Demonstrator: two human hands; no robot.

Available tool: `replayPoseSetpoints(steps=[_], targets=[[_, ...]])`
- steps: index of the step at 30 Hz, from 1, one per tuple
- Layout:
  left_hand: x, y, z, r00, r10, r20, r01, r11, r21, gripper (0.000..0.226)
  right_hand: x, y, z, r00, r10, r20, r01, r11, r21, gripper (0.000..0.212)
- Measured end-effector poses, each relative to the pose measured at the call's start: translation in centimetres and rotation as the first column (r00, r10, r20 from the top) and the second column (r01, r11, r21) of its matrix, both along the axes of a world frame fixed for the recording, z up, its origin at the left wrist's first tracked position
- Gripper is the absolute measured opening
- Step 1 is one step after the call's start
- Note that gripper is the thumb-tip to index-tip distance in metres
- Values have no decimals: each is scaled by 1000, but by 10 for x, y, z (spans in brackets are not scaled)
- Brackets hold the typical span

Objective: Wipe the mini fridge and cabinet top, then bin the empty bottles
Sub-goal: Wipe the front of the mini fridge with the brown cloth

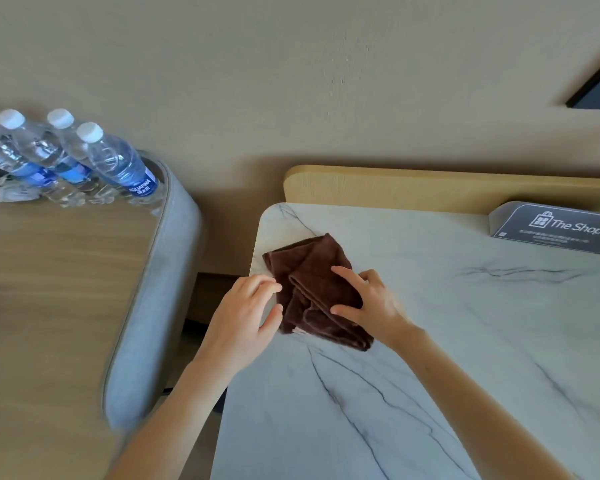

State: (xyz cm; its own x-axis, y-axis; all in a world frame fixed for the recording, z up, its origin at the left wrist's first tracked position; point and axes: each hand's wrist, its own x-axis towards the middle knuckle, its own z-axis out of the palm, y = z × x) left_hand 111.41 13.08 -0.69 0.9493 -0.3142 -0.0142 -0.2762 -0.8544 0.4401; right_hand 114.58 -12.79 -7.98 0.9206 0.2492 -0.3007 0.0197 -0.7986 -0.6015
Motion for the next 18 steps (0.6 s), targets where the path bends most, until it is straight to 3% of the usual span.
replayPoseSetpoints(steps=[4, 7, 13, 18], targets=[[-23, 5, 9, 1000, 9, 27, -9, 1000, 2, 23, -40, 12, 7, 971, -212, -110, 234, 933, 273, 68], [-42, 9, 16, 999, 24, 45, -24, 1000, -10, 21, -69, 24, 19, 940, -330, -91, 338, 852, 399, 66], [-81, 14, 35, 995, 60, 80, -56, 998, -42, 22, -102, 42, 63, 924, -362, 126, 288, 873, 394, 72], [-112, 22, 45, 988, 92, 122, -83, 994, -76, 20, -130, 43, 95, 905, -400, 146, 272, 807, 525, 75]])
